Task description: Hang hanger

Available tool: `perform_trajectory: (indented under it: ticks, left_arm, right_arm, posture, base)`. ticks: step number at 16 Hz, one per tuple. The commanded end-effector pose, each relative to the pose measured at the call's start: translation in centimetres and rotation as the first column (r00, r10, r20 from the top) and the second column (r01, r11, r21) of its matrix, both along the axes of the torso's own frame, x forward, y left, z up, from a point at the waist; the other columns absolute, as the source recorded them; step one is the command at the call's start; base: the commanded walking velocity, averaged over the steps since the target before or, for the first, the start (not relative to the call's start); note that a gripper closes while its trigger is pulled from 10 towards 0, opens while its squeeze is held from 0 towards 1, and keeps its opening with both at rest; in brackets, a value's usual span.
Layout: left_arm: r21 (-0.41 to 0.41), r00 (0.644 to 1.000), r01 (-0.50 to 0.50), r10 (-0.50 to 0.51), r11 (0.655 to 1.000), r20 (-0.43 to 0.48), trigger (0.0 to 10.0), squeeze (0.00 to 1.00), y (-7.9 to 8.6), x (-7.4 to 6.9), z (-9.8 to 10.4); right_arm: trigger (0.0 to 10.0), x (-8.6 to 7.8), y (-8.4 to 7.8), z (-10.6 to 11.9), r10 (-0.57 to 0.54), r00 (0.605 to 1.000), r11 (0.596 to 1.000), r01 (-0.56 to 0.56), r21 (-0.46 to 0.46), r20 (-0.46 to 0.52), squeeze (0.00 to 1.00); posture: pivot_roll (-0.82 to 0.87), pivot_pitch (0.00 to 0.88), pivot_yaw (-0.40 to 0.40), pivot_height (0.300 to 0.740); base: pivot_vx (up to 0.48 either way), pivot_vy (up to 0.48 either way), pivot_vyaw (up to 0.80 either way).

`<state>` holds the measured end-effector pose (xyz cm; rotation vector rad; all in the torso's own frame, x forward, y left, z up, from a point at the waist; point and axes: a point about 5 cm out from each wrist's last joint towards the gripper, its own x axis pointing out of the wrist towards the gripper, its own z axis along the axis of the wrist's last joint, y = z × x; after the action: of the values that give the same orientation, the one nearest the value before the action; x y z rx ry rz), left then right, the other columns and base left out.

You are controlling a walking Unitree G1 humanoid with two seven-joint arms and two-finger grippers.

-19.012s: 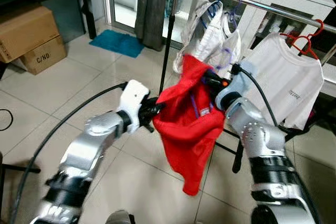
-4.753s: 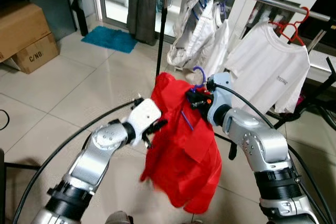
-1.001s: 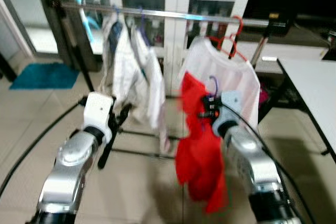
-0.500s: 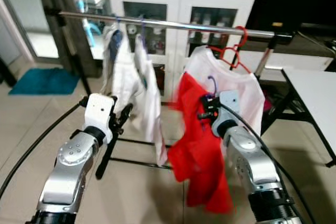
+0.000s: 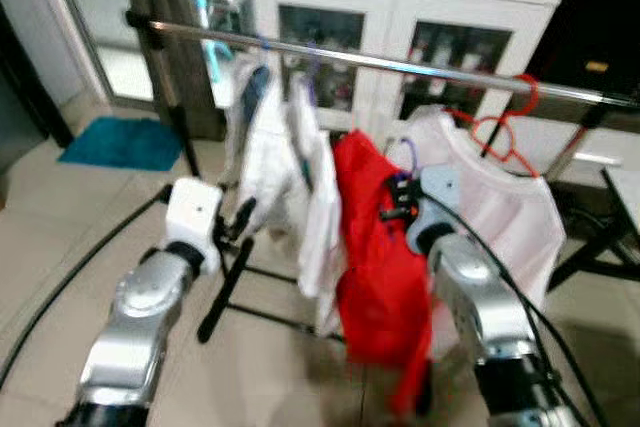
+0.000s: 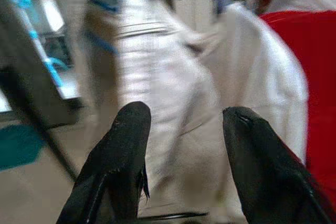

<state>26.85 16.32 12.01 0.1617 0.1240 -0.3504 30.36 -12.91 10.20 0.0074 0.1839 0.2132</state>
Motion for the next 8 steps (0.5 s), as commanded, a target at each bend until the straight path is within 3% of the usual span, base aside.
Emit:
perform_trajectory:
  ticks: [1,8]
  left_arm:
    - [0.020,1.000,0.001,-0.002,1.000,0.021,10.0,0.00,0.3,0.0,0.4]
    - [0.025,1.000,0.016,-0.017,1.000,0.025,10.0,0.00,0.1,0.2,0.6]
  right_arm:
    - [10.0,0.4,-0.1,1.2,-0.014,0.998,1.000,0.013,0.012,0.056,0.00]
    - [10.0,1.3,-1.7,3.5,-0.109,0.981,0.992,0.098,0.079,0.159,0.00]
  posture:
    - [0.04,0.000,-0.032,0.740]
    - [0.04,0.000,-0.032,0.740]
  base:
    - [0.337,0.000,0.00]
    - [0.339,0.000,0.00]
